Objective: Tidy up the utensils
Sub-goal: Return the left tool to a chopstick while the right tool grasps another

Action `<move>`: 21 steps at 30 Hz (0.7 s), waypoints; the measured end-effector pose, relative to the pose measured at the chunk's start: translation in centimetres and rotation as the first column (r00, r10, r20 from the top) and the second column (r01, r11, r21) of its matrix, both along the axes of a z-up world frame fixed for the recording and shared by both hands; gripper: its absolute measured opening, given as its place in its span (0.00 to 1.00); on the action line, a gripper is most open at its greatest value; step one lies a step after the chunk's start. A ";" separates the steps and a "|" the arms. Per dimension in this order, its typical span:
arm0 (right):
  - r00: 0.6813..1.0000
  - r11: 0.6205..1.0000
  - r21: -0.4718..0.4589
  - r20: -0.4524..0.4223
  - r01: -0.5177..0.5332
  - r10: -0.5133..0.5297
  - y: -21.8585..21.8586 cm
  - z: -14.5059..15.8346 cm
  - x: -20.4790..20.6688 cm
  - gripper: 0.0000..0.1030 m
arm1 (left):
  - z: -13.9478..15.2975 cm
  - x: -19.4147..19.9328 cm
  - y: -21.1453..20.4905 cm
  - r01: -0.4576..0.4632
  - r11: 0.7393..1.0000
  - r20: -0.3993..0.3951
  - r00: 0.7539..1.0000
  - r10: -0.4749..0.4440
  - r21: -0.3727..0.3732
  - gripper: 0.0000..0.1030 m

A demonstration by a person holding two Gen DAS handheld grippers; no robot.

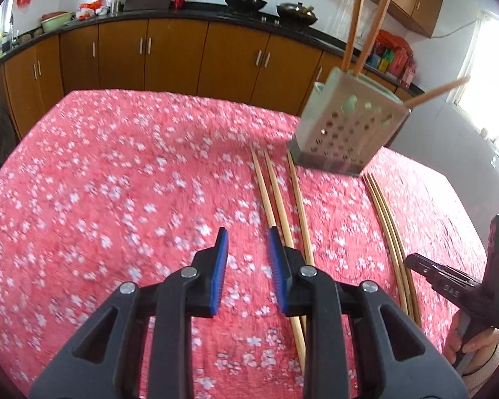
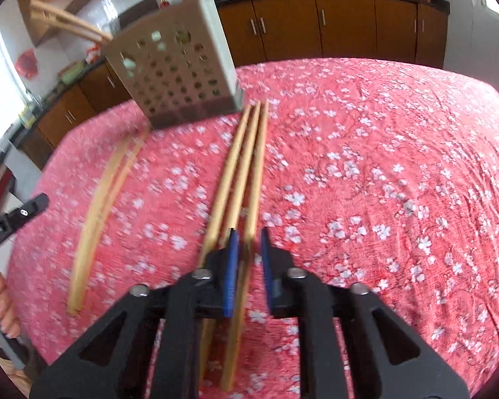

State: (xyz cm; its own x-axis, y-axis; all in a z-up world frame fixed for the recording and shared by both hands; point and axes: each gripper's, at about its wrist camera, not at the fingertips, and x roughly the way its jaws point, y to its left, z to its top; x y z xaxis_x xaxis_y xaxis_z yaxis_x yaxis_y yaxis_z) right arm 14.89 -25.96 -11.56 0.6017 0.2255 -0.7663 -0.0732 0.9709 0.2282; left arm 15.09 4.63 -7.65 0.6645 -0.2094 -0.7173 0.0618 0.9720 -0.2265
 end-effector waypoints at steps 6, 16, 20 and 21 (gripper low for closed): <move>0.993 0.992 -0.039 0.022 0.120 -0.119 -1.8 0.1 0.2 0.07 | -1.1 0.3 -1.9 0.046 0.999 -0.042 0.998 -0.045 0.001 0.17; 0.992 0.991 -0.051 0.029 0.124 -0.123 -2.1 -0.1 0.3 0.07 | -3.3 0.8 -4.9 0.098 0.991 -0.094 0.992 -0.090 0.087 0.11; 0.993 0.991 -0.064 0.032 0.117 -0.115 -2.1 0.2 -0.1 0.07 | -3.5 0.7 -5.0 0.095 0.988 -0.085 0.993 -0.085 0.119 0.10; 0.993 0.991 -0.067 0.033 0.115 -0.113 -2.1 0.2 -0.2 0.08 | -3.4 0.7 -5.0 0.092 0.987 -0.081 0.993 -0.082 0.131 0.10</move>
